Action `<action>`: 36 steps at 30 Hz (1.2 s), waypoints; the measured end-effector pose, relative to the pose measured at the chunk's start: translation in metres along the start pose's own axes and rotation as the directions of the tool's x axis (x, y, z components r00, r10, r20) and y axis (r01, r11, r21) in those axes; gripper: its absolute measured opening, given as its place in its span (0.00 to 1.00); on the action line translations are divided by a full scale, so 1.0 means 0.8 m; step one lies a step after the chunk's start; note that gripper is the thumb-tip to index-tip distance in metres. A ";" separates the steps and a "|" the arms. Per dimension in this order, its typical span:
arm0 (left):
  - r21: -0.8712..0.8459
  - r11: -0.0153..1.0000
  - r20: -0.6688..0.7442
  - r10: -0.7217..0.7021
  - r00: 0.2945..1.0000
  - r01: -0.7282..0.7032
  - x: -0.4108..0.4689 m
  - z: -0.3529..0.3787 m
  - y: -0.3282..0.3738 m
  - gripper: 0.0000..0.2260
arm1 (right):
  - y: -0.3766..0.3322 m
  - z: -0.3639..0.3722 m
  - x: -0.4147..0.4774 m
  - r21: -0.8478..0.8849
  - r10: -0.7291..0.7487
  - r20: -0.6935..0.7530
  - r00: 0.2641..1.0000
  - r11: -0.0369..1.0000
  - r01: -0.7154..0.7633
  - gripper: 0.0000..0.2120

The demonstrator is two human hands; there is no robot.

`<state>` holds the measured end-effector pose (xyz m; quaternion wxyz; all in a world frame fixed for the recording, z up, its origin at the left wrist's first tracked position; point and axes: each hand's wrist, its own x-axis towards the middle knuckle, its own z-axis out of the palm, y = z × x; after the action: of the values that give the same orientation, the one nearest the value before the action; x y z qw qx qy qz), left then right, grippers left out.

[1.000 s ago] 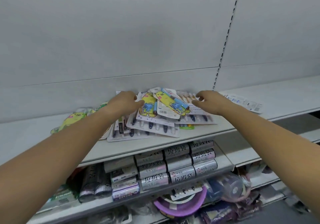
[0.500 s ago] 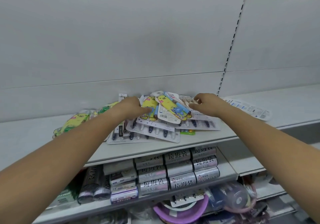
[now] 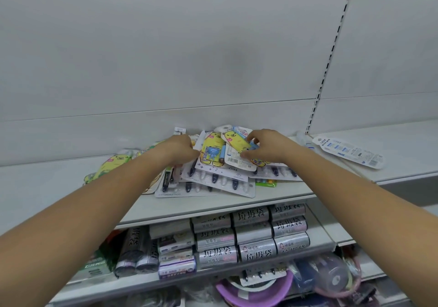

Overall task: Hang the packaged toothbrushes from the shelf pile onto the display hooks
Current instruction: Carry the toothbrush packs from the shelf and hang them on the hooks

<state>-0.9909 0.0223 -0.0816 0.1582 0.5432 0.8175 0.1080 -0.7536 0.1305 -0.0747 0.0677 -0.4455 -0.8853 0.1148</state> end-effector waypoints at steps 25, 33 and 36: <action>-0.628 0.741 0.246 -0.102 0.964 0.238 -0.004 -0.033 -0.027 0.15 | 0.010 -0.011 0.017 -0.084 0.303 0.107 0.947 0.952 -0.295 0.44; -0.695 0.687 0.162 -0.136 0.977 0.211 -0.015 -0.044 -0.040 0.13 | 0.020 -0.021 0.015 0.153 0.367 0.068 0.928 0.915 -0.374 0.47; -0.728 0.654 0.147 -0.144 0.979 0.205 -0.026 -0.051 -0.048 0.12 | 0.030 -0.011 0.010 0.440 0.366 0.034 0.930 0.830 -0.343 0.43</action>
<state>-1.0318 -0.0118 -0.0544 0.4051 0.3551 0.7451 0.3932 -0.7380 0.1524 -0.0725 0.1665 -0.5778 -0.7363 0.3103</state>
